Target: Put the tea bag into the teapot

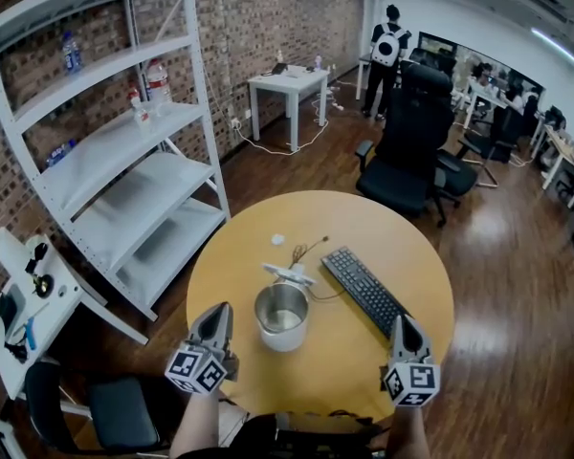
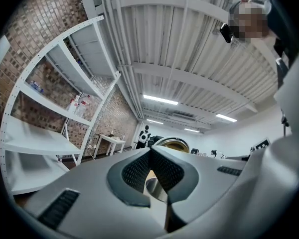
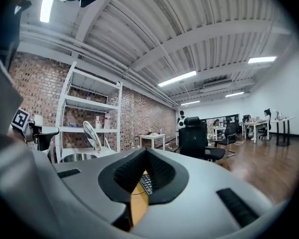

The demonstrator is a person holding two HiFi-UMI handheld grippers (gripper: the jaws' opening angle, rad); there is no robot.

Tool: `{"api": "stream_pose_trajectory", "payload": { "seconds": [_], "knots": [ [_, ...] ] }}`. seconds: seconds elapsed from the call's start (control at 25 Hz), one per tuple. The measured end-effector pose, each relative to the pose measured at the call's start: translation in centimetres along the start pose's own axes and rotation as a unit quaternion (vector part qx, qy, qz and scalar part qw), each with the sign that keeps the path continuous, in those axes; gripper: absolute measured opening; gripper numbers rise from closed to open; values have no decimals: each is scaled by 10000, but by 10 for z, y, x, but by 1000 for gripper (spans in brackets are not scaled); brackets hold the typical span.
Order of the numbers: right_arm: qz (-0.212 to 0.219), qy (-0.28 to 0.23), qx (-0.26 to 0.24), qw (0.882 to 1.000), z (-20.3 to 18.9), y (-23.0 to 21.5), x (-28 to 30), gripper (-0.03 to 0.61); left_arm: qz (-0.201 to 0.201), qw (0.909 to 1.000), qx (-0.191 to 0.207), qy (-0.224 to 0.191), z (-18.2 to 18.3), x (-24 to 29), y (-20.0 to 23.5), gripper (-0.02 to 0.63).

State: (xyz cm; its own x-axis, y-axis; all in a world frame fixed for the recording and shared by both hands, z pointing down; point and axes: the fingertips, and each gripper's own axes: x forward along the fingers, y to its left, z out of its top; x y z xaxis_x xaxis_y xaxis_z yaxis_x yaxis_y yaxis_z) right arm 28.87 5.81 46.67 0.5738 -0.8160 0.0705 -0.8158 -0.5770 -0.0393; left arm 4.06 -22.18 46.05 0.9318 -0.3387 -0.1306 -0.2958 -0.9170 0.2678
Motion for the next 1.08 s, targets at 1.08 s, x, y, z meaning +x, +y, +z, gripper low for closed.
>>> {"api": "stream_pose_trajectory", "payload": {
  "seconds": [1.08],
  "knots": [
    [101, 59, 384, 9992, -6, 3, 7, 9, 139, 9997, 69, 170, -3, -14, 15, -6]
  ]
}}
